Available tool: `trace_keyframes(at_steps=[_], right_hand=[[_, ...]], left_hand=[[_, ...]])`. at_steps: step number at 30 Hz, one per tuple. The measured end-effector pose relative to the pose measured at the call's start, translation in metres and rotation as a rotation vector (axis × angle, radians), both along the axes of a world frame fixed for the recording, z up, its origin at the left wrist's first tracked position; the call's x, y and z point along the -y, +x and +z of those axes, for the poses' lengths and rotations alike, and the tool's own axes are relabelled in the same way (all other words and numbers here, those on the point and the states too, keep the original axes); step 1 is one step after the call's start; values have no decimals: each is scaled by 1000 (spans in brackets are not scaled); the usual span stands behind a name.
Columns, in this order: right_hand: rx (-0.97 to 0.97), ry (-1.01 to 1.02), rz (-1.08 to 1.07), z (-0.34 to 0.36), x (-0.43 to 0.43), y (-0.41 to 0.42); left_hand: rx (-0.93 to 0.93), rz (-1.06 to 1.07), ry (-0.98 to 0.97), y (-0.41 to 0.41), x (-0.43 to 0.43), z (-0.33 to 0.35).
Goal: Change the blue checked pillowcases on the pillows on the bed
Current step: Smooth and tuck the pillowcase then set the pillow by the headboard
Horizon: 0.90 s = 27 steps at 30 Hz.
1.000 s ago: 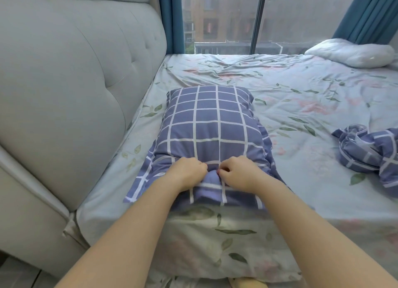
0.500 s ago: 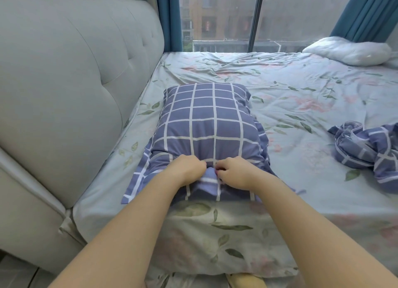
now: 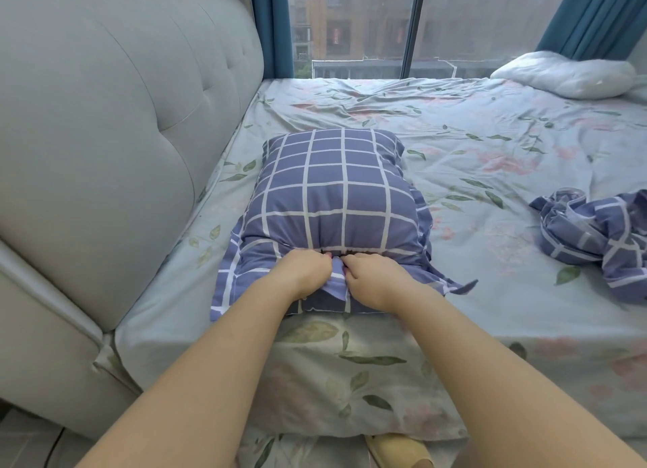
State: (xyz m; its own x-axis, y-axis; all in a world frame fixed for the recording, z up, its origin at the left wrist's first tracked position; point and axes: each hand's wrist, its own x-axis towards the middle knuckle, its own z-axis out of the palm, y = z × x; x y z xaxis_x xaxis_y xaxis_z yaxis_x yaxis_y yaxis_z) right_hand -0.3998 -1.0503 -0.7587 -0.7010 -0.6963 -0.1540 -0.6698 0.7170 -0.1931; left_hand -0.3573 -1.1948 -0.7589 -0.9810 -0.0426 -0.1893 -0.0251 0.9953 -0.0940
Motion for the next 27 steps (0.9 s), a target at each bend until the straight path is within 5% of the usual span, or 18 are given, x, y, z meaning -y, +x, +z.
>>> trace_keyframes(at_steps=[9,27], right_hand=[[-16,-223,-41,14,-4,6],[30,-171,21,6,-2,0]], left_hand=[[-86,9,-4,8,4,7],[-172,123,68,-2,5,-2]])
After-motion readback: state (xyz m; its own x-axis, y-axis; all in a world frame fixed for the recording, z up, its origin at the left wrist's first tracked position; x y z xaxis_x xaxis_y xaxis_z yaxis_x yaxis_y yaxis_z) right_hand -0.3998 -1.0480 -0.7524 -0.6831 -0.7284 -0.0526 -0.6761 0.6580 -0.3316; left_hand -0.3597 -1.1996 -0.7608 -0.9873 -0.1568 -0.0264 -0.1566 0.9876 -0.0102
